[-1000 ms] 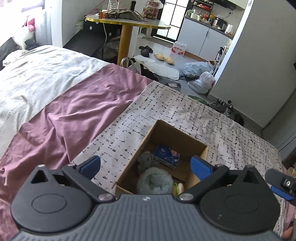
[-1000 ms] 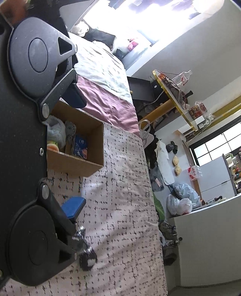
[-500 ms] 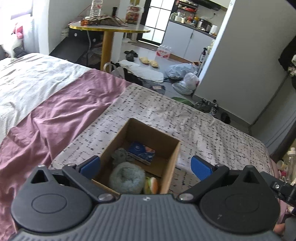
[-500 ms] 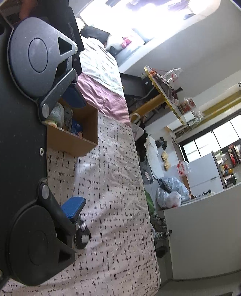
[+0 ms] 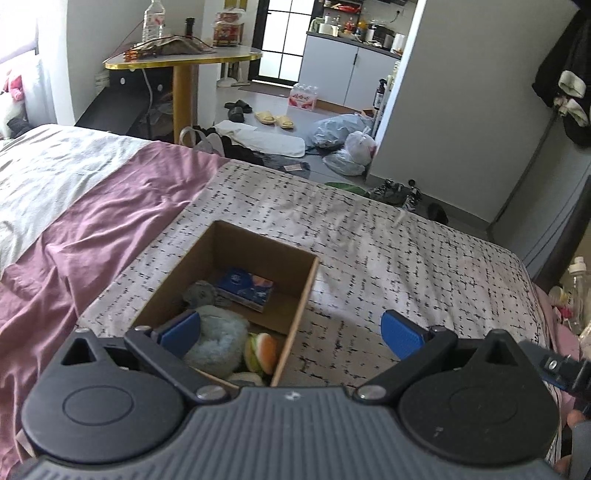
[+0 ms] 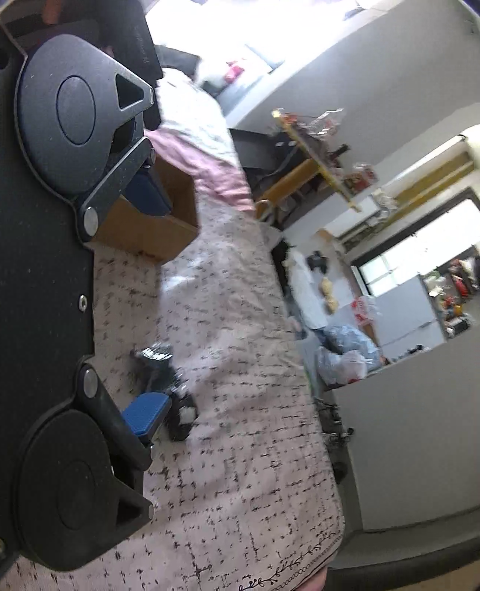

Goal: Organize soft objects
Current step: 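Move the left gripper to the black plastic bag while the right gripper approaches the black white-patched item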

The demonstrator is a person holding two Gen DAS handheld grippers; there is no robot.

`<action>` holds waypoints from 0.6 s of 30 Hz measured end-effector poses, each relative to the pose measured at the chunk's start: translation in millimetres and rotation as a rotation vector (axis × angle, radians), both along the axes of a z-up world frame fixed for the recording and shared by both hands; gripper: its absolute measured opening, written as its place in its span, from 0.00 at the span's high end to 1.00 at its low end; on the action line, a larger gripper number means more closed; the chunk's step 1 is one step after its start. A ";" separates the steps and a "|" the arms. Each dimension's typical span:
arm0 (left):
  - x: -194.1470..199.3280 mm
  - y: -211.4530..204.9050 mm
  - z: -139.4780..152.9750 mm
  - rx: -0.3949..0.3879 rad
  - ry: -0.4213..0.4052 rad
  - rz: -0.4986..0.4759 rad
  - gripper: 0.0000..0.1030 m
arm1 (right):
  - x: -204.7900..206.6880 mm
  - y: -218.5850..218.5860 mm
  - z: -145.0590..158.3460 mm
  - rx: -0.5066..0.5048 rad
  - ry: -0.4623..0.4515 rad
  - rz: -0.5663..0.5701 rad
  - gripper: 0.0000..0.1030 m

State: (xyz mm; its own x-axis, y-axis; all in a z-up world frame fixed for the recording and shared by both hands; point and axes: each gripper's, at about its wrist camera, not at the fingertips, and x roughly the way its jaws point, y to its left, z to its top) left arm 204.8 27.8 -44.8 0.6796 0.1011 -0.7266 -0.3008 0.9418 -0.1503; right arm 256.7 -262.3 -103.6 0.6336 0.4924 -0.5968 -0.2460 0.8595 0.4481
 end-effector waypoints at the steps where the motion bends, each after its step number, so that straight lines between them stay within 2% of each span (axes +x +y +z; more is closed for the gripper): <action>1: 0.5 -4.0 -1.0 0.000 0.001 -0.003 0.00 | -0.4 -1.2 -1.3 -0.009 0.001 0.007 0.00; 6: 6.0 -23.7 -6.7 0.013 0.007 -0.037 0.00 | -8.3 -10.5 -2.0 -0.031 -0.053 0.054 0.00; 10: 12.1 -37.8 -11.8 0.025 0.016 -0.068 0.00 | -4.3 -13.5 -5.9 -0.070 -0.015 0.062 0.00; 18: 27.2 -59.9 -23.7 0.037 0.035 -0.103 0.00 | -1.5 -26.2 -15.8 -0.122 -0.033 0.049 0.00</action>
